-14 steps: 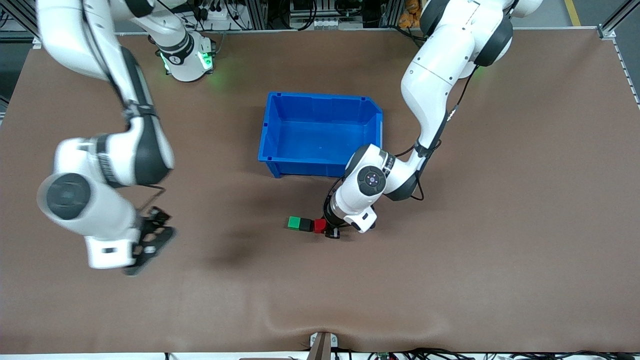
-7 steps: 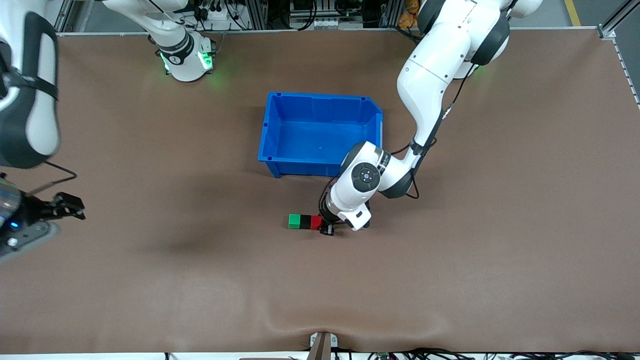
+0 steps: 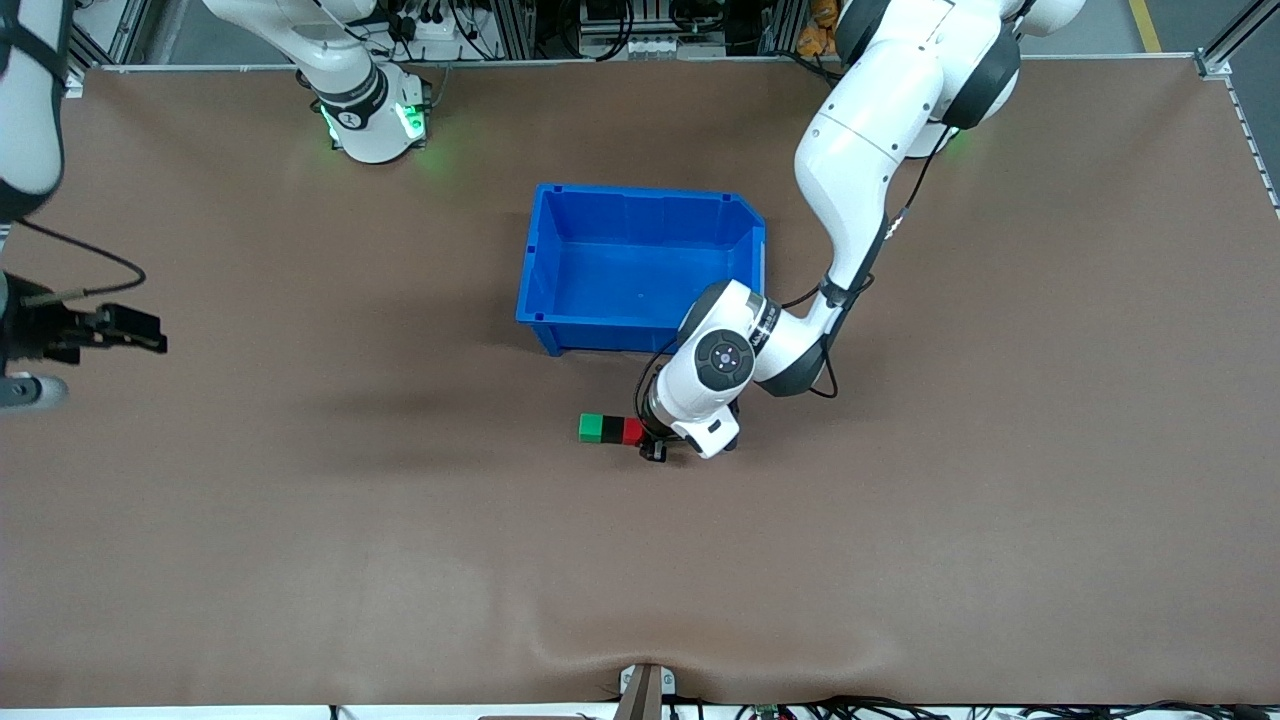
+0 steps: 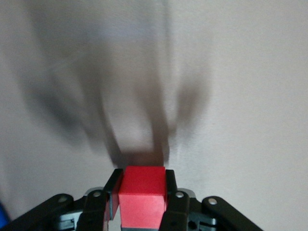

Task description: Attach green and red cubes to black cube

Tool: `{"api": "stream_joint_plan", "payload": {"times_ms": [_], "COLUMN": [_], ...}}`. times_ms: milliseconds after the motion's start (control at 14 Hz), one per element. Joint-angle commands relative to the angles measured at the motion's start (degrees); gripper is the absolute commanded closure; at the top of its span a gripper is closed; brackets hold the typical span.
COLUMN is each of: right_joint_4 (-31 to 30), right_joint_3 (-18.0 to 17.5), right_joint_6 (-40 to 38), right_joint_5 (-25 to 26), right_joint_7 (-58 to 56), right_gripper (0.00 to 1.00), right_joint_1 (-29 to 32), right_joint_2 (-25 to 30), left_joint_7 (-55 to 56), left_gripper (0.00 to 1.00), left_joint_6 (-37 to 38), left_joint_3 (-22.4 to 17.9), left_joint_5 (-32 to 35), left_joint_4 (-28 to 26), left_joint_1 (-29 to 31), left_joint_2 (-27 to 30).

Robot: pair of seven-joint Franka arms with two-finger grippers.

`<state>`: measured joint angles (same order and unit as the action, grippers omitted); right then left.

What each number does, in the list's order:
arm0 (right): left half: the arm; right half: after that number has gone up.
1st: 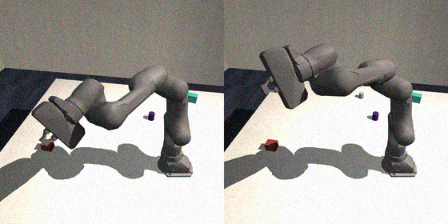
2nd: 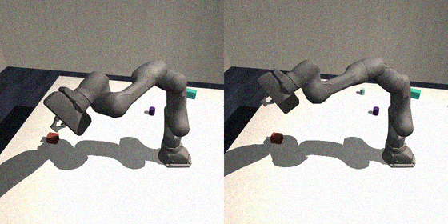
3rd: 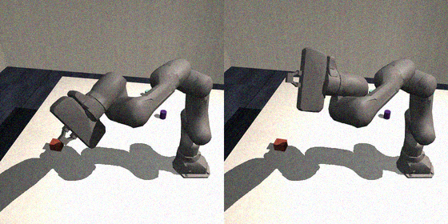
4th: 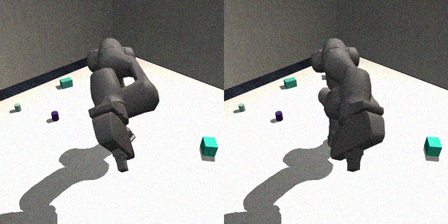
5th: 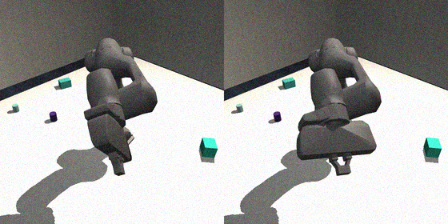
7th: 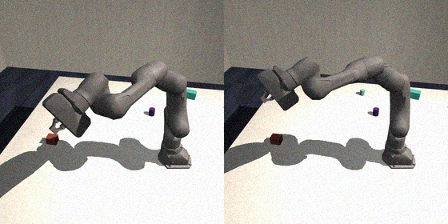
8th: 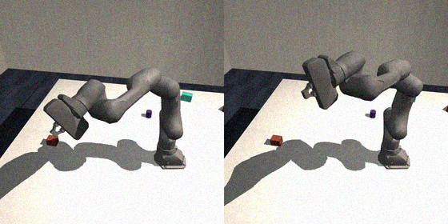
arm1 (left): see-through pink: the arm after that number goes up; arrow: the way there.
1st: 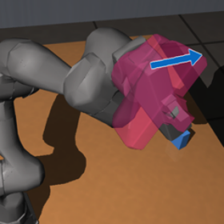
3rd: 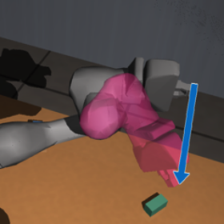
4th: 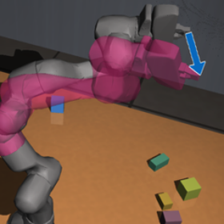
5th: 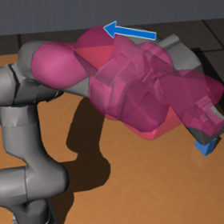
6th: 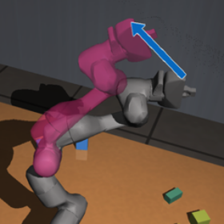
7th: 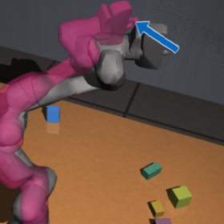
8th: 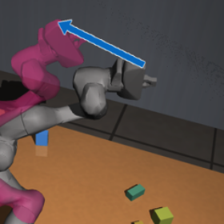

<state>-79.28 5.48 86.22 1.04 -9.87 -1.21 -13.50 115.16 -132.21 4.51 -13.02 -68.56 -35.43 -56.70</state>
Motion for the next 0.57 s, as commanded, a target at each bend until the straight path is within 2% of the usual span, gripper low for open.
{"api": "stream_joint_plan", "payload": {"times_ms": [0,286,357,429,500], "right_joint_4": [-5.4,-5.2,-5.4,-5.3,-5.0], "right_joint_3": [-0.9,-2.2,-2.2,-2.0,-2.2], "right_joint_6": [0.0,-1.9,-2.8,-2.9,-3.0], "right_joint_5": [-0.7,-0.8,-0.8,-0.8,-0.8], "right_joint_7": [5.5,9.1,9.2,9.2,9.2], "right_gripper": [0.00,0.00,0.00,0.00,0.00], "right_joint_1": [1.2,3.2,3.0,2.4,2.1], "right_joint_2": [6.5,9.9,10.5,10.7,10.7], "left_joint_7": [-0.5,-0.4,-0.4,-0.8,-1.7], "left_gripper": [1.00,1.00,0.97,0.81,0.50], "left_joint_6": [3.0,3.0,2.9,2.8,2.8], "left_joint_3": [-0.4,-0.5,-0.5,-0.4,-0.3], "left_joint_5": [-0.7,-1.0,-1.0,-1.0,-0.9], "left_joint_4": [-0.2,-0.3,-0.2,-0.3,-0.3], "left_joint_1": [0.4,2.0,2.2,2.8,2.9], "left_joint_2": [1.9,1.6,1.4,1.3,1.3]}}
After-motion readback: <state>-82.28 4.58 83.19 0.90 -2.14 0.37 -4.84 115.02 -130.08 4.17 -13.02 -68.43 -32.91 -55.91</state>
